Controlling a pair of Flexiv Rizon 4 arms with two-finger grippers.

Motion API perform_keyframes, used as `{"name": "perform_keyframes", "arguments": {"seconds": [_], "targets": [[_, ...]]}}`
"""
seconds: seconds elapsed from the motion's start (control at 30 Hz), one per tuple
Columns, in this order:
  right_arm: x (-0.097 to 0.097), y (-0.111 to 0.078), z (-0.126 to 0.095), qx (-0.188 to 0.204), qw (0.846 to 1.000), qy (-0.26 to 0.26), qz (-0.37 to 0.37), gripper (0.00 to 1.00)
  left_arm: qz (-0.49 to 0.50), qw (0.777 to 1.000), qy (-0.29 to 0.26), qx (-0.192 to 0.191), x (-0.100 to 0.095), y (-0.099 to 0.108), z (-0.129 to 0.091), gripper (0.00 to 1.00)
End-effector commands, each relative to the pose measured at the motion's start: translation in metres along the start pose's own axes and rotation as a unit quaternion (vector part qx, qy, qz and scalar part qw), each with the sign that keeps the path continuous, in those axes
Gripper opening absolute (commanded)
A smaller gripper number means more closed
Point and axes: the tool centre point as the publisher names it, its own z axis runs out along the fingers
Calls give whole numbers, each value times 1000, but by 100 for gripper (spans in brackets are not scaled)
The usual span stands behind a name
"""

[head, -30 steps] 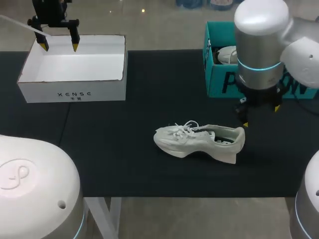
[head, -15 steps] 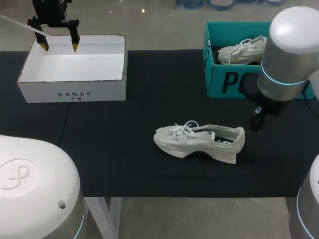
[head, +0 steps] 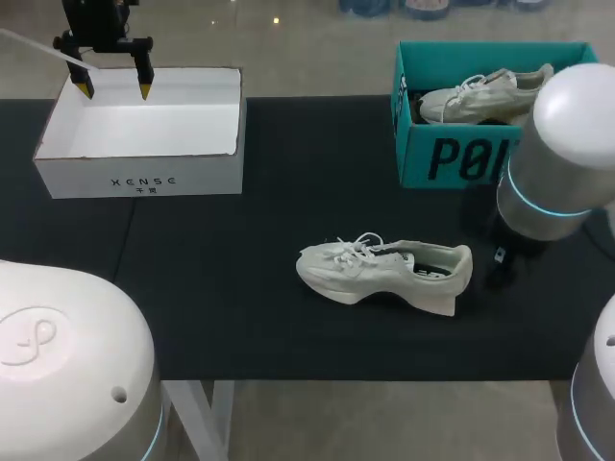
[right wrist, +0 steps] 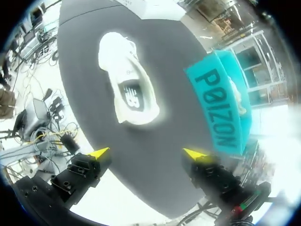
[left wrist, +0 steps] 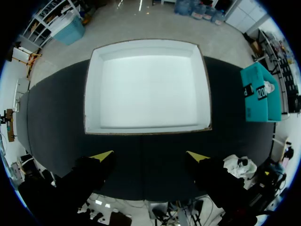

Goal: Take the shoe out of the shoebox, open the shoe tongue, remove and reinsert the insole, then place the shoe into the shoebox

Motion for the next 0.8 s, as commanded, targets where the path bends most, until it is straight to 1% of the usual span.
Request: {"name": "perform_keyframes", "arguments": {"seconds": [0.03,0.63,0.67,0.7,0.73,0.77,0.8], "targets": [[8,-26,-8,-270,893,10,-360,100,0,1000,0,0,0,0,0,100],[8,-26,-8,-270,893,10,-360,100,0,1000,0,0,0,0,0,100],[7,-19,-9,-277,891,27,-360,100,0,1000,0,0,0,0,0,100],[5,-10,-8,-280,892,40,-353,100,0,1000,0,0,0,0,0,100],[4,-4,-10,-291,889,43,-350,100,0,1000,0,0,0,0,0,100],[2,3,-10,-296,889,61,-344,100,0,1000,0,0,0,0,0,100],[0,9,-10,-301,893,76,-327,100,0,1000,0,0,0,0,0,100]]}}
